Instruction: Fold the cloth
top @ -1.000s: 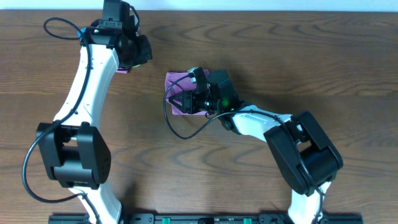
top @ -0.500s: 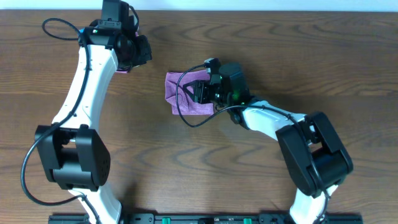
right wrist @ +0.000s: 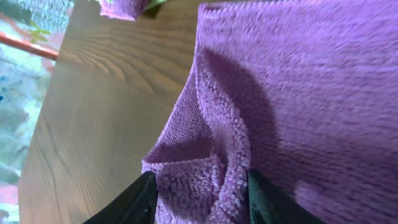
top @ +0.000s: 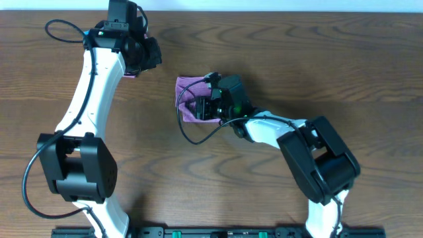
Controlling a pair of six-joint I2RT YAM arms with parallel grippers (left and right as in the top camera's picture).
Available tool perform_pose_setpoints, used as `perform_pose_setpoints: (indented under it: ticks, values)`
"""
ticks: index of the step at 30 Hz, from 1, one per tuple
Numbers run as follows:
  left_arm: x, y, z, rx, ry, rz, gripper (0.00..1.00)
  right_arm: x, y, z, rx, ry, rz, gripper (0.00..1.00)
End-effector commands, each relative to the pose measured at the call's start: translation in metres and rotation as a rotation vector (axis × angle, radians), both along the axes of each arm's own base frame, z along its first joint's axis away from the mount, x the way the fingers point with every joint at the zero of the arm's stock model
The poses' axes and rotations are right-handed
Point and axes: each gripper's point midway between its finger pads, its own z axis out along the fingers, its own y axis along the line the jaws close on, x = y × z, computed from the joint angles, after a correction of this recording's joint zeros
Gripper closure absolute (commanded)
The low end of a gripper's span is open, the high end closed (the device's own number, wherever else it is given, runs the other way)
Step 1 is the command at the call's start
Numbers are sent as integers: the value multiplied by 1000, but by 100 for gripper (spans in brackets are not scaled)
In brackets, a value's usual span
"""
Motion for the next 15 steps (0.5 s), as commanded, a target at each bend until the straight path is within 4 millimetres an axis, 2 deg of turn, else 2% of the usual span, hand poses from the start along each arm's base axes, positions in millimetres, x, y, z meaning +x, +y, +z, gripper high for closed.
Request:
perform_pose_setpoints:
  ticks: [1, 9, 15]
  values:
    - [-4, 1, 9, -5, -15, 2, 94, -4, 18, 6, 11, -22, 40, 53]
    - [-3, 1, 9, -6, -18, 2, 94, -28, 42, 5, 0, -28, 118, 53]
    - [-3, 1, 9, -6, -18, 2, 95, -43, 46, -4, -37, -10, 159, 53]
